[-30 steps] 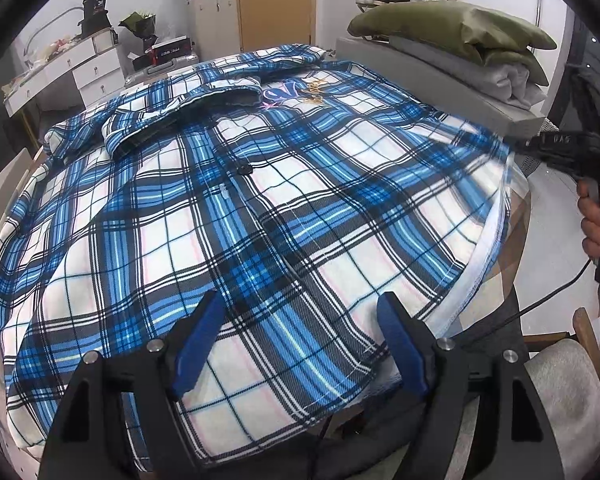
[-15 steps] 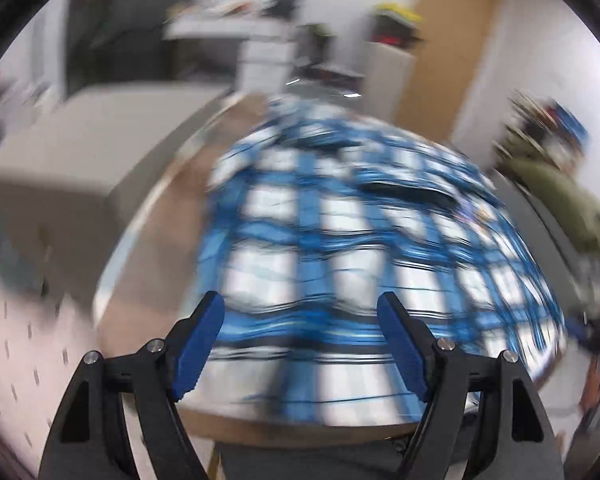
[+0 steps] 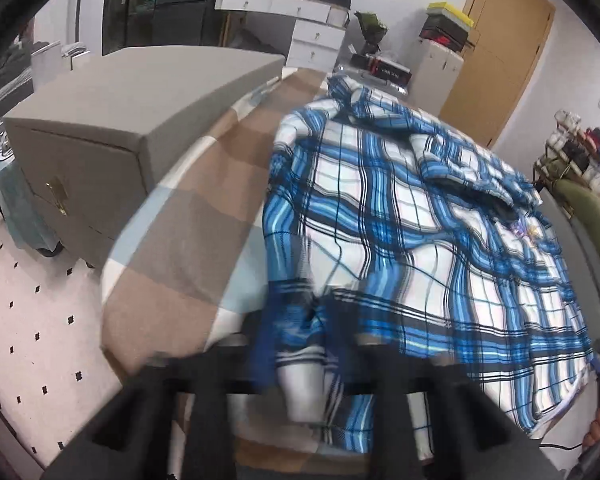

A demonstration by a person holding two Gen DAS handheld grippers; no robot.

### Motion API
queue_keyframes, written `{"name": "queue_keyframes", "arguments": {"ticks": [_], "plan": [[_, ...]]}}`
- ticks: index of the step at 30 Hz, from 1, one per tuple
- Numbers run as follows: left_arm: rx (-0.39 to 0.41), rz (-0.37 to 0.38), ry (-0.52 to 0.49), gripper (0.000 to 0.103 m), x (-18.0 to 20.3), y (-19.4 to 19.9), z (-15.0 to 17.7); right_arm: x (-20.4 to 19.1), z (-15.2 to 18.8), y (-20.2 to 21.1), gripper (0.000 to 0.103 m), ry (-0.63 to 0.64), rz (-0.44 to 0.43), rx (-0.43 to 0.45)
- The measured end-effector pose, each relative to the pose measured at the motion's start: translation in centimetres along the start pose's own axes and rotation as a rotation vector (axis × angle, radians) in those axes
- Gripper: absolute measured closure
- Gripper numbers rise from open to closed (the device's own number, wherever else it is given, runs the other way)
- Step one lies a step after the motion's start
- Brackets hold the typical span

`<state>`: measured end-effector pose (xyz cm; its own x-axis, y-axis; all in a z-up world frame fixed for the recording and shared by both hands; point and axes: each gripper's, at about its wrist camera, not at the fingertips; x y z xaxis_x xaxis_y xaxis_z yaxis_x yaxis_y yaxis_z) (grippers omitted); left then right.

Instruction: Fold large clothes

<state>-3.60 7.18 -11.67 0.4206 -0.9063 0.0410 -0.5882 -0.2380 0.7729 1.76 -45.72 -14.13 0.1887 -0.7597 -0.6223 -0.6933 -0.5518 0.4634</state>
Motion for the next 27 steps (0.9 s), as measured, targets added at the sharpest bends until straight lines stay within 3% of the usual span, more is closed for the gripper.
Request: {"name": "queue_keyframes", "arguments": {"ticks": [5, 6, 7, 8, 13, 21, 27], "plan": [[0.026, 0.010, 0.014, 0.101, -0.5, 0.0, 0.1, -0.2, -0.1, -0.4, 0.047, 0.032, 0.029, 0.012], [0.027, 0.011, 0.023, 0.101, -0.7, 0.1, 0.1, -0.3, -0.1, -0.6, 0.059, 0.043, 0.037, 0.015], [0.033, 0.009, 0.023, 0.102, -0.8, 0.2, 0.1, -0.4, 0.1, -1.1, 0.086, 0.068, 0.055, 0.007], [0.041, 0.006, 0.021, 0.102, -0.8, 0.4, 0.0, -0.6, 0.3, -1.7, 0.100, 0.107, 0.078, -0.010], [0.072, 0.018, -0.021, 0.103, -0.7, 1.7, 0.4, -1.7, 1.0, -0.9, 0.100, 0.171, 0.093, 0.031], [0.061, 0.046, -0.122, 0.103, -1.2, 4.2, 1.3, -1.8, 0.3, 4.2, 0.100, 0.150, -0.018, 0.048], [0.113, 0.117, -0.053, 0.103, -1.8, 5.4, -1.4, -2.6, -1.8, 5.2, 0.100, 0.093, -0.126, 0.134]]}}
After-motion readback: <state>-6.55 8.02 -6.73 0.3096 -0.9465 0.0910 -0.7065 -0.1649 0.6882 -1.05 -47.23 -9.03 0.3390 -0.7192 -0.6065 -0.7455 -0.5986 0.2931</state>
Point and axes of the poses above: each gripper's, at about its wrist camera, not at the fingertips, and y roughly against the way its jaws point, x to its right, z to its underside, and after that the axes turned 15 degrees about -z, right-handed
